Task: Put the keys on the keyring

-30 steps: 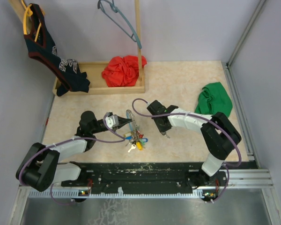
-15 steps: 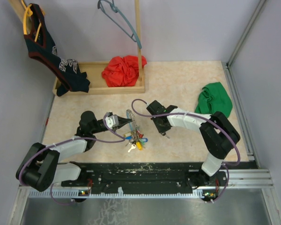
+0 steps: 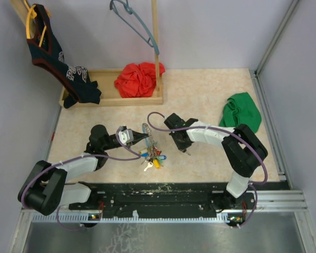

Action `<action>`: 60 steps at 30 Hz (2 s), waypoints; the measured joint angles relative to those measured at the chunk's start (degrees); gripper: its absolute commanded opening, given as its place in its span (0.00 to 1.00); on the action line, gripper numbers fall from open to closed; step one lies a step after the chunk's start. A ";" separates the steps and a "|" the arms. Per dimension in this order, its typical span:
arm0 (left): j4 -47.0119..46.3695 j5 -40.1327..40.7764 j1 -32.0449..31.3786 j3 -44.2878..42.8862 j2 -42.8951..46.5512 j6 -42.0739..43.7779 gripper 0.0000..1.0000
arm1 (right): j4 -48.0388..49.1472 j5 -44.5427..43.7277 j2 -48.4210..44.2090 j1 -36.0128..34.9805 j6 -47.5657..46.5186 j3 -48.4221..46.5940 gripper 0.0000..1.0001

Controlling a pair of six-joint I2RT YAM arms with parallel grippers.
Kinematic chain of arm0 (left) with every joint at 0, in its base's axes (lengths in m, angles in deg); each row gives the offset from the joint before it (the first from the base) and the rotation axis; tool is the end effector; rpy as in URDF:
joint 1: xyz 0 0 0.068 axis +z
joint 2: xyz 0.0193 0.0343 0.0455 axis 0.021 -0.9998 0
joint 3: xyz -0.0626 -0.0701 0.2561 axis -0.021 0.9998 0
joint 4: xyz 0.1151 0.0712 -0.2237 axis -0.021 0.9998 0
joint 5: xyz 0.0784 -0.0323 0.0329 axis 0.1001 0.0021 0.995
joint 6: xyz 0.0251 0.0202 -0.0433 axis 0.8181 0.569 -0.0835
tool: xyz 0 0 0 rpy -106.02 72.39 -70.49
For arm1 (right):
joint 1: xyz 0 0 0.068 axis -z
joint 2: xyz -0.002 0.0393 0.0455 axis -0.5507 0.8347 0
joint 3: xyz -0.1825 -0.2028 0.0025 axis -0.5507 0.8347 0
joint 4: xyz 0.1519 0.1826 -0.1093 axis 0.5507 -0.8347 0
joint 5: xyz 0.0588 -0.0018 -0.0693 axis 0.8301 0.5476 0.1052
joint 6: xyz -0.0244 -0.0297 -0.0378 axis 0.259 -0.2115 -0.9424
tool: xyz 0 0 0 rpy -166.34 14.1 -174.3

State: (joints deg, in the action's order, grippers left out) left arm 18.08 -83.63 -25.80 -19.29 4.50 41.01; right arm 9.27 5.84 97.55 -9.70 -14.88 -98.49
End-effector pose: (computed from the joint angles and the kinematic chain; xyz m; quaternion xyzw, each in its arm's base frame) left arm 0.1976 -0.1206 0.2060 0.5239 0.4751 -0.3204 0.6302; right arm 0.2365 0.2107 0.1650 -0.2359 0.9552 -0.0303 0.1759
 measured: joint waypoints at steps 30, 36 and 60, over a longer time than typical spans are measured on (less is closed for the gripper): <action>0.00 -0.44 0.02 0.00 0.00 -0.07 0.00 | 2.38 1.07 -4.83 0.26 -3.52 0.37 0.00; 0.11 -0.48 0.00 0.00 0.24 -0.22 0.00 | 9.07 3.48 -13.84 0.55 -9.88 3.43 0.00; 2.43 -4.96 0.02 -0.09 1.57 -1.46 0.01 | 54.60 40.79 -29.59 4.79 -27.41 23.26 0.00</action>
State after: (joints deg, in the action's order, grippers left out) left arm 20.50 -88.59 -25.78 -19.38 6.07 39.54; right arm 63.87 46.62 67.95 -4.91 -42.29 -75.23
